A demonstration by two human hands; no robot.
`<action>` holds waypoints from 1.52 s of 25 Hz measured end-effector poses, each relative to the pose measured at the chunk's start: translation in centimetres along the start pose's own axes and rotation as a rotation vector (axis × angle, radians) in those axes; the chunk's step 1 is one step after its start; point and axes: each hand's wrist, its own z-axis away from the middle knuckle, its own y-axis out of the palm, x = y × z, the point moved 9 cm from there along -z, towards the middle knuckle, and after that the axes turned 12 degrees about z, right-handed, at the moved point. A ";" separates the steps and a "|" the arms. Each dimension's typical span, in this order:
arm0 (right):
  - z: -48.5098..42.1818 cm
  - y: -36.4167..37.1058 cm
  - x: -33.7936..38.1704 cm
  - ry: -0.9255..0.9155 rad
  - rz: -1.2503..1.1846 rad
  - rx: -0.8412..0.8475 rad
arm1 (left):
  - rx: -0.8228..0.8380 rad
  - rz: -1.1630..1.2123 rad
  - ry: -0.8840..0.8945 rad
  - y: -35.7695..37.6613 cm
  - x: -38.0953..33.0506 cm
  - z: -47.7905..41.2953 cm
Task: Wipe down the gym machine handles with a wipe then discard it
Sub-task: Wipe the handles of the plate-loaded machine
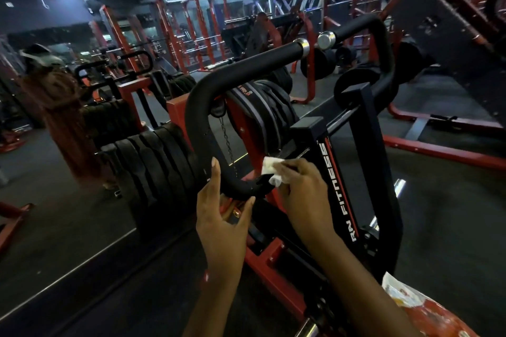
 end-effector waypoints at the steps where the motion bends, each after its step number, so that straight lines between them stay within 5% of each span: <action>1: 0.6 -0.3 1.3 -0.097 0.037 0.010 | 0.001 0.002 -0.008 0.0 0.1 0.0; 4: -0.5 -2.4 3.8 -0.398 0.235 -0.117 | 0.019 0.047 -0.019 0.0 0.2 -0.1; 6: -3.4 -3.2 2.9 -0.409 0.370 -0.154 | 0.020 0.055 -0.010 0.0 0.2 -0.2; 10: -5.5 -0.5 1.0 -0.452 0.615 0.155 | 0.021 0.050 0.026 -0.1 0.0 -0.4; 19: -2.9 0.1 4.7 -0.616 0.490 0.282 | 0.046 0.108 0.028 -0.2 0.4 -0.4; 27: -4.7 1.4 2.1 -0.430 0.634 0.315 | 0.069 0.119 0.000 0.0 0.5 -0.6; 33: 1.8 0.1 5.5 -0.333 0.205 -0.072 | 0.080 0.093 0.021 -0.1 0.4 -0.7; 35: 3.0 -1.1 2.7 -0.097 -0.067 -0.241 | 0.077 0.085 0.020 -0.1 0.6 -0.7; 38: 4.8 -1.1 -4.4 0.489 -0.511 -0.467 | 0.064 0.101 0.048 -0.2 0.5 -0.6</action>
